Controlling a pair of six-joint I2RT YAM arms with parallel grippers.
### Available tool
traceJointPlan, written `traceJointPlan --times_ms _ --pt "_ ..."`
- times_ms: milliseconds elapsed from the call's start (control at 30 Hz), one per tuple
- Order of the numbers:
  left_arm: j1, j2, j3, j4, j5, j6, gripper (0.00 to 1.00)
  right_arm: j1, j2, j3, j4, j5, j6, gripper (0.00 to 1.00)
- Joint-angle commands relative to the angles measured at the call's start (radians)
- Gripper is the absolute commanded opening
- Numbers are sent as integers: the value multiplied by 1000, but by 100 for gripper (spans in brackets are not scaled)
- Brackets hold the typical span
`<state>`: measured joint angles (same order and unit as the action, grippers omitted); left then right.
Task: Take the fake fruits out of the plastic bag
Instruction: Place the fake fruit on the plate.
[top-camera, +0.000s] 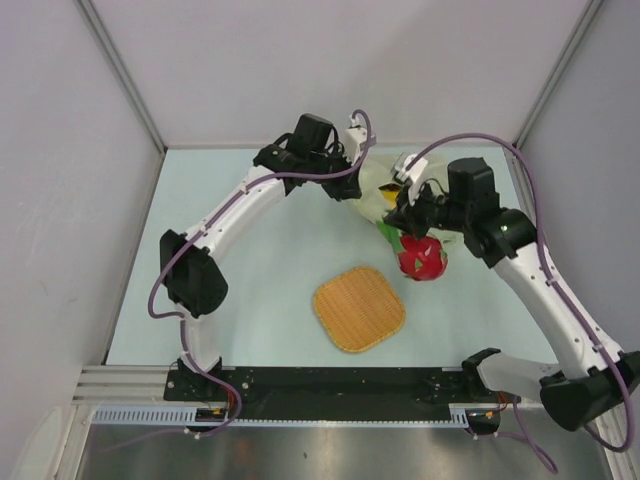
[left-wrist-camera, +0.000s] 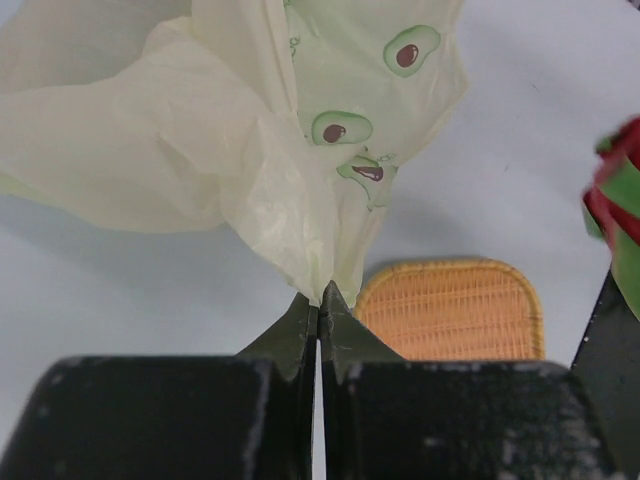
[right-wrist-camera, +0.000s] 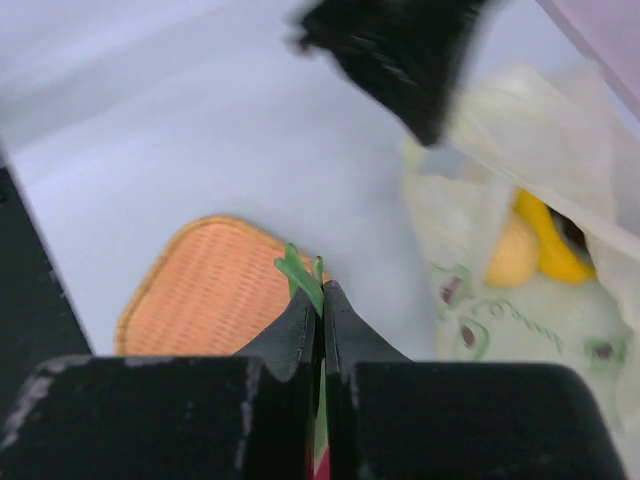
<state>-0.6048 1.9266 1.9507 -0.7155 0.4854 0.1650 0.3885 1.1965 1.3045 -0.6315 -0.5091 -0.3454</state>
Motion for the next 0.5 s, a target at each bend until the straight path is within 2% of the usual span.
traceJointPlan --times_ms 0,200,467 --pt "19 -60 -13 -5 44 -59 0 194 -28 13 -91 30 -84 0" --pt "30 -109 -87 -13 85 -48 0 398 32 -22 -36 127 -242 0" --pt "74 -173 -205 -16 160 -99 0 552 149 -27 -11 294 -539 0"
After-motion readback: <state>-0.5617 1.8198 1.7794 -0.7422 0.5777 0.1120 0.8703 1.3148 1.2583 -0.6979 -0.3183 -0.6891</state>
